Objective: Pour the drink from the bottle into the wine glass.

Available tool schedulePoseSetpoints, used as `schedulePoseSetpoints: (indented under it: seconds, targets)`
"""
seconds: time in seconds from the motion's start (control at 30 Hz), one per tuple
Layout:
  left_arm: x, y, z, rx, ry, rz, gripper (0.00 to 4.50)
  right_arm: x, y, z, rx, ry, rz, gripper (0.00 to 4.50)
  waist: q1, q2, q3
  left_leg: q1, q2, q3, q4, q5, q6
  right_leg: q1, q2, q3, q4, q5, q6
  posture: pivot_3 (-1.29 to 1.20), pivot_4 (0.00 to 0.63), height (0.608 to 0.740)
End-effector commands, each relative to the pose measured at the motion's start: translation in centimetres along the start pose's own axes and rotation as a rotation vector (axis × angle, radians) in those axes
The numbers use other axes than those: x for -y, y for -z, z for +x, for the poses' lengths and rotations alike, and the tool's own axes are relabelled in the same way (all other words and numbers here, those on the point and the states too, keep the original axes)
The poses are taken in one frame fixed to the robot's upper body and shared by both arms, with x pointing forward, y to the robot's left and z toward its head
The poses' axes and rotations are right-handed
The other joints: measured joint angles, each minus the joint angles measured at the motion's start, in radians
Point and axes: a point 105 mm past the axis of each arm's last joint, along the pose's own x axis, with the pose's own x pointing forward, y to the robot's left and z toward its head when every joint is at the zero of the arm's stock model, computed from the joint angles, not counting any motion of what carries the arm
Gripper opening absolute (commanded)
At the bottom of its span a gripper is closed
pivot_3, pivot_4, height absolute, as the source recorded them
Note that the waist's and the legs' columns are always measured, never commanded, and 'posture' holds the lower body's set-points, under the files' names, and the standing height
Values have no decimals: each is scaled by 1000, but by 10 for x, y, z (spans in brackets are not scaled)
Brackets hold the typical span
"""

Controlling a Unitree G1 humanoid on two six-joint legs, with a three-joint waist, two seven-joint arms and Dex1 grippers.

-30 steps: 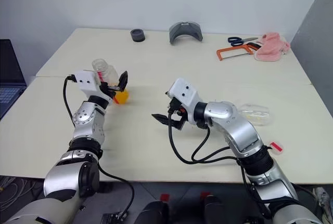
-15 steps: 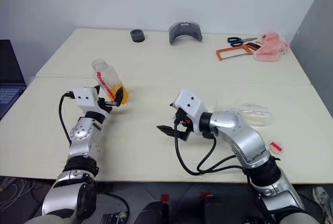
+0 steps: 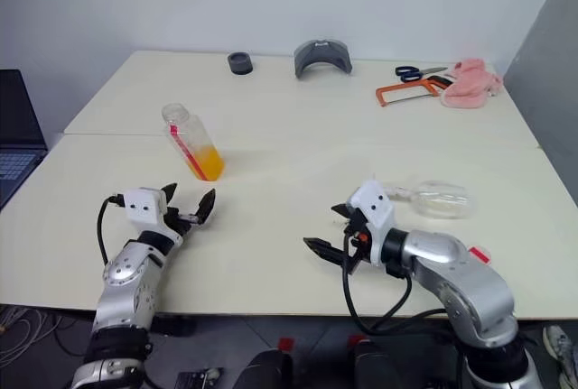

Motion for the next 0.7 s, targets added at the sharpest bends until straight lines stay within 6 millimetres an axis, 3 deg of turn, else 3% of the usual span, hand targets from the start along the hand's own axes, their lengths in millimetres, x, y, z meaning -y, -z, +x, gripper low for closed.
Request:
schedulePoseSetpoints:
  seconds: [0.03, 0.1, 0.23, 0.37, 0.47, 0.7]
  targets:
    - [29, -13, -5, 35, 153, -10, 4477, -3, -1, -16, 46, 73, 92, 4500, 1, 0, 0, 0, 0, 0, 0, 0, 0, 0, 0, 0, 0, 0, 0, 0, 150, 740]
    - [50, -15, -7, 32, 288, 1, 4477, 1, 8, -22, 46, 126, 178, 4500, 1, 0, 0, 0, 0, 1, 0, 0, 0, 1, 0, 0, 0, 0, 0, 0, 150, 740]
    - [90, -25, -9, 14, 621, 38, 4477, 31, 25, -27, 127, 334, 474, 4500, 0, 0, 0, 2, -1, 2, 0, 0, 0, 1, 2, 1, 0, 0, 0, 0, 150, 740]
    - [100, -38, -2, 11, 765, 59, 4477, 53, 32, -24, 227, 504, 701, 4500, -3, 0, 0, 4, -1, 4, -1, 0, 0, 1, 5, 2, 1, 0, 0, 0, 150, 740]
    - [109, -48, 0, 9, 892, 112, 4477, 58, 31, -16, 322, 545, 874, 4500, -4, 1, 0, 4, -1, 4, -2, 0, 0, 1, 5, 3, 1, 0, 0, 0, 150, 740]
    - [121, -61, 8, 32, 994, 147, 4477, 72, 24, -1, 436, 584, 1059, 4500, -14, 1, 0, 4, -1, 5, -2, 0, 0, 1, 5, 3, 1, 0, -1, 0, 150, 740]
